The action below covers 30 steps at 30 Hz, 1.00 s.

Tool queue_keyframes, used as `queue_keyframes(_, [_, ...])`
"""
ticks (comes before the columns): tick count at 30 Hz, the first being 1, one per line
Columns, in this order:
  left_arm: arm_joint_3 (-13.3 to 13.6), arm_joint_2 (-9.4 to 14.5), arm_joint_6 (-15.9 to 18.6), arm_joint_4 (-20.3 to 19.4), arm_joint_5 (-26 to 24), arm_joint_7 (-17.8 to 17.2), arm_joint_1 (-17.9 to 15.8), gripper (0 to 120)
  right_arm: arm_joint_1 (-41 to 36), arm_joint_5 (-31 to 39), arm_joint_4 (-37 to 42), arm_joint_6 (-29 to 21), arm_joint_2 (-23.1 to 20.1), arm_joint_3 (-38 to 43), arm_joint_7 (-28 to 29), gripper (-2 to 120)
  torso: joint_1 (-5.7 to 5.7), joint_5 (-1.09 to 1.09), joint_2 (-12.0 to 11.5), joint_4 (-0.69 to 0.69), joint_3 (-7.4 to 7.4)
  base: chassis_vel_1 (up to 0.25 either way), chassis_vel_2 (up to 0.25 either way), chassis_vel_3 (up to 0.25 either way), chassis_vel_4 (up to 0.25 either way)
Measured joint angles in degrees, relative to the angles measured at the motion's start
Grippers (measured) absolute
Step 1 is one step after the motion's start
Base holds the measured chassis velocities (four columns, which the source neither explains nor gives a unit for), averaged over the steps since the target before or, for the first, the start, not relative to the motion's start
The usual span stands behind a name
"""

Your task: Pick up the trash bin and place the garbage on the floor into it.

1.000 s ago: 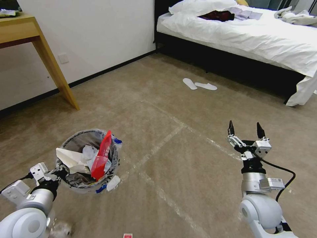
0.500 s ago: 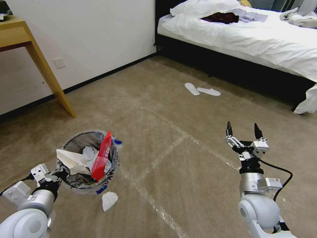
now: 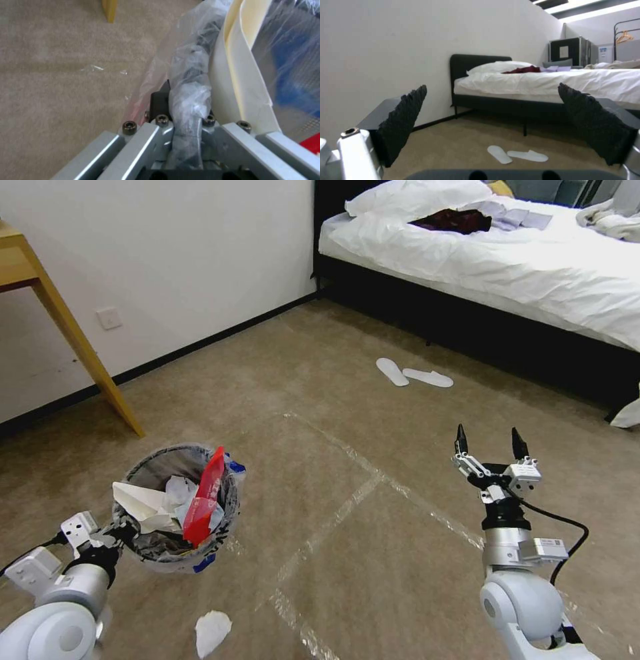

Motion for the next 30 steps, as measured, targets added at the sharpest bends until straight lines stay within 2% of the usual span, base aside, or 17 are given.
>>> queue_keyframes(30, [-0.26,0.22,-0.09,1.65,-0.09,-0.05,-0.94,1,2.04,-0.25,-2.39,-0.18,0.40,-1.74,0.00,100,-0.01,-0.01,0.00,0.00,-0.01,-0.139,0.136,0.135,-0.135])
